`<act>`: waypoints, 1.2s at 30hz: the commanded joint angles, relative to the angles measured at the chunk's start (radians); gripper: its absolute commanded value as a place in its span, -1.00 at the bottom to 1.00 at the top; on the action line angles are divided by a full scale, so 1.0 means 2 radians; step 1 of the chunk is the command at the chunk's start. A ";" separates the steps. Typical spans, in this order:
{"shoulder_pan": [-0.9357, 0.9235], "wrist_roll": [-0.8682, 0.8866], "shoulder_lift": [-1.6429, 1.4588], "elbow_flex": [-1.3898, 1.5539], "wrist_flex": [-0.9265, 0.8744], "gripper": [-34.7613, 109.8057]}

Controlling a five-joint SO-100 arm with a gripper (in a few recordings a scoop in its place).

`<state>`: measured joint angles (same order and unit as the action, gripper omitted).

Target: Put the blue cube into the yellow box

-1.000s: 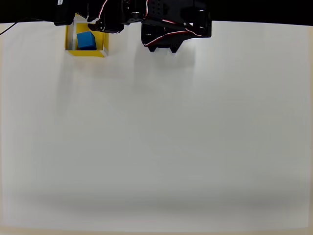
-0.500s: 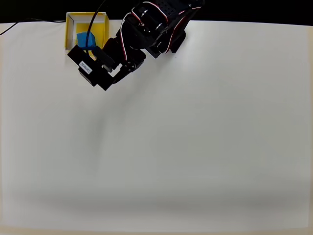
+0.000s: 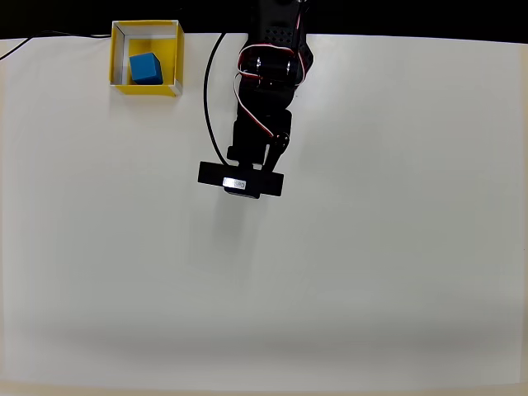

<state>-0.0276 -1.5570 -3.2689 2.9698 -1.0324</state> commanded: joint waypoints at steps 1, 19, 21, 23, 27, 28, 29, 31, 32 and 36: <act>0.018 -0.002 -0.035 0.038 0.022 -0.52; 0.021 -0.041 -0.038 0.088 -0.163 -0.52; 0.010 -0.048 -0.038 0.088 -0.163 -0.52; 0.010 -0.034 -0.038 0.088 -0.163 -0.52; 0.006 -0.027 -0.038 0.088 -0.163 -0.52; 0.006 -0.027 -0.038 0.088 -0.163 -0.52; 0.006 -0.027 -0.037 0.088 -0.163 -0.52; 0.006 -0.027 -0.037 0.088 -0.163 -0.52; 0.006 -0.027 -0.037 0.088 -0.163 -0.52; 0.006 -0.027 -0.037 0.088 -0.163 -0.52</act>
<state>0.0015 -1.6076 -3.3180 3.1186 -1.3422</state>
